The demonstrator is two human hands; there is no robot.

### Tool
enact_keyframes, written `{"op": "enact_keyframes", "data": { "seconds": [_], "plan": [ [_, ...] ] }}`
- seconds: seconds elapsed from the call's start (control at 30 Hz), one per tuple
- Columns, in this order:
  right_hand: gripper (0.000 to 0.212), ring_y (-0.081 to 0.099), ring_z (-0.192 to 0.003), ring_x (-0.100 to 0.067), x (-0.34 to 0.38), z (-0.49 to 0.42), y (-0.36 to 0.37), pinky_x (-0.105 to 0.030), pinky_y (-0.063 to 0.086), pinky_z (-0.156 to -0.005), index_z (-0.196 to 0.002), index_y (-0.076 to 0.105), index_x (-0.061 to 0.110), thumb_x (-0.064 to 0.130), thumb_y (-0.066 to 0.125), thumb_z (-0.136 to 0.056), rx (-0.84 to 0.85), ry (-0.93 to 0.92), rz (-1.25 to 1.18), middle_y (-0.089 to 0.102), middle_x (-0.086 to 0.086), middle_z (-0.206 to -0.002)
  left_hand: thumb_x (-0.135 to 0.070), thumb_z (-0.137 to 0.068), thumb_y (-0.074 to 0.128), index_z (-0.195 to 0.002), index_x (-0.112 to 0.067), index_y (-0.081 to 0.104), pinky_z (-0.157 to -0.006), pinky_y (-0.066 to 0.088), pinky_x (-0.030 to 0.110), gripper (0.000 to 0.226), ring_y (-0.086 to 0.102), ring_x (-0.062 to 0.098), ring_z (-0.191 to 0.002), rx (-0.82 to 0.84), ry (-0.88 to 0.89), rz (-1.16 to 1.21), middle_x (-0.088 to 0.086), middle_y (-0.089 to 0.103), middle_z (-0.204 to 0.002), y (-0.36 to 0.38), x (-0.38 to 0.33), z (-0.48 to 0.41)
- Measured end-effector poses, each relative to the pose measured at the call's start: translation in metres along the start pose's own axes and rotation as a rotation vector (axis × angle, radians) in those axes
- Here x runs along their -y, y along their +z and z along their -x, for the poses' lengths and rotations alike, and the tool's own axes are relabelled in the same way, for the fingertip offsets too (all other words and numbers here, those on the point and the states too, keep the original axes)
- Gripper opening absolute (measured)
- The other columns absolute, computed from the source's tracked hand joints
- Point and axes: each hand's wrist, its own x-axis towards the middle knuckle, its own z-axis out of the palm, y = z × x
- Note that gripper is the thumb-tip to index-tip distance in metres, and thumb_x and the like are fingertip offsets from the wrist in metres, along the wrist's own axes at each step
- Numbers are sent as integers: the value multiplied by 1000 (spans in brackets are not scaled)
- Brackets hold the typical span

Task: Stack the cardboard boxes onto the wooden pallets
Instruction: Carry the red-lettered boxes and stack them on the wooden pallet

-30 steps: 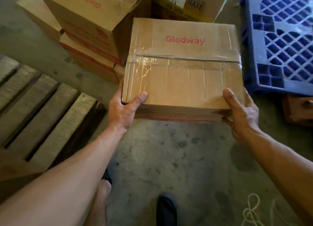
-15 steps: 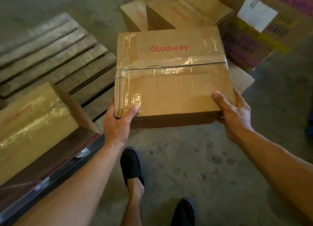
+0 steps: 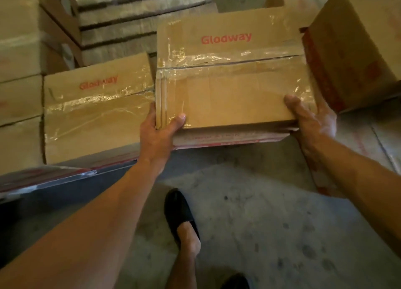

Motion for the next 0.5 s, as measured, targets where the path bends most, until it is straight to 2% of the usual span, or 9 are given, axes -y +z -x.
{"op": "enact_keyframes", "data": {
  "seconds": [0.13, 0.3, 0.43, 0.5],
  "plan": [
    [57, 65, -105, -8, 7, -35, 30, -40, 55, -99, -130, 55, 32, 48, 79, -81, -2, 14, 28, 64, 18, -107, -27, -87, 78, -132, -21, 60, -90, 60, 40, 49, 72, 16, -104, -36, -17, -19, -1, 74, -114, -4, 9, -31],
    [70, 65, -112, -12, -10, -78, 41, -40, 55, -98, -143, 52, 26, 51, 78, -83, 60, -15, 88, 66, 8, -123, -29, -89, 77, -133, -18, 60, -78, 60, 24, 49, 71, 10, -102, -90, -23, -107, -2, 73, -115, 10, 19, -53],
    [66, 63, -104, -1, -27, -111, 51, -32, 56, -94, -144, 53, 27, 50, 75, -85, 105, -15, 126, 65, 12, -116, -28, -88, 78, -126, -21, 63, -77, 53, 11, 42, 69, -3, -92, -171, -35, -166, -6, 73, -107, 20, 32, -62],
    [67, 62, -105, -2, -35, -124, 53, -33, 56, -95, -143, 53, 28, 52, 75, -84, 139, 10, 134, 66, 12, -118, -28, -88, 78, -121, -25, 62, -74, 50, 8, 37, 67, -8, -85, -196, -41, -194, -9, 71, -102, 27, 40, -65]
  ]
}}
